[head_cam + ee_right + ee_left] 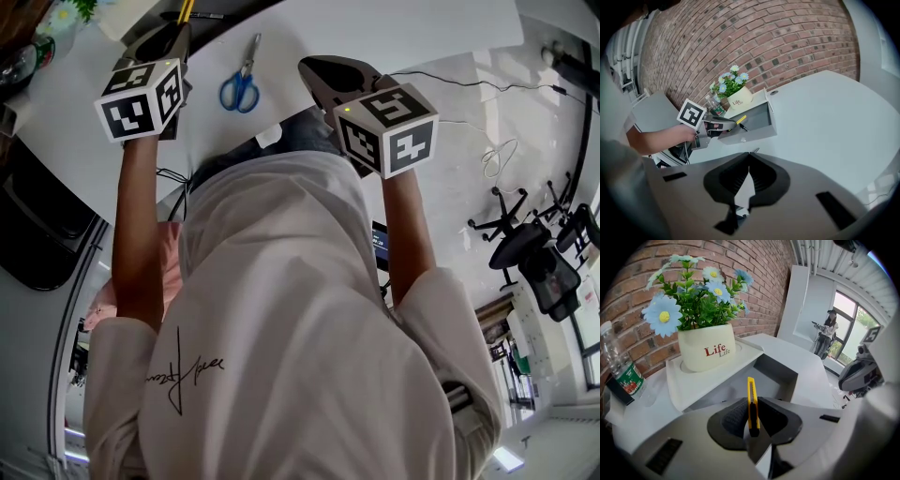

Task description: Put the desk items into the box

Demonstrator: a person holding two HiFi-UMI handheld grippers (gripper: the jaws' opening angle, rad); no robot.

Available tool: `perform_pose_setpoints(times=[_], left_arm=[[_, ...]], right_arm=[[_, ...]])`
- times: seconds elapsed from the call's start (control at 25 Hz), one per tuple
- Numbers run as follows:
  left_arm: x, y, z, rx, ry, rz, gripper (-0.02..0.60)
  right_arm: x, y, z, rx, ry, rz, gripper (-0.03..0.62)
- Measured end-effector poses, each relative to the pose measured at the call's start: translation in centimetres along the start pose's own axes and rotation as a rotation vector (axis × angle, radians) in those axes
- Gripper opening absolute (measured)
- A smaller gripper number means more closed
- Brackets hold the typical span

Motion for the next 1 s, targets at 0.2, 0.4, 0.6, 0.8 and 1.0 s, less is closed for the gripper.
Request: perform_pose_setpoints(times=[0.2, 0.4, 0.6, 0.8, 1.0], left_arm=[[0.11, -0.31, 0.47, 0.0, 0.002, -0.007, 0.064], [0.42, -0.03, 0.53, -0.007, 0.008, 0.006, 0.064], [0.4, -0.05, 0.49, -0.016, 0.011, -0.002, 0.064], [0.31, -0.01, 0.27, -0.017, 0.015, -0.021, 0.064], [0.18, -0.05, -0.08, -0.007, 0.019, -0.021, 0.064]], right_arm=[[-0.15, 0.04, 0.19, -0.001, -0.003, 0.006, 0.026], [-0.24, 0.22, -0.03, -0.003, -0.003, 0.014, 0.027], [0.01, 0.18, 0.18, 0.005, 0.001, 0.01, 0.027], [0.15, 0.12, 0.1, 0.007, 0.001, 0.002, 0.026], [0.17, 0.19, -0.05, 0.005, 0.004, -0.006, 0.026]])
Point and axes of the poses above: the fingertips, and each gripper's own axes: z forward along the fingers, y to its right, x out of its top, the point moved 3 cm from there along -z, backward along the fingers, and after that the axes turned 4 degrees about x, right-handed, at the moved point
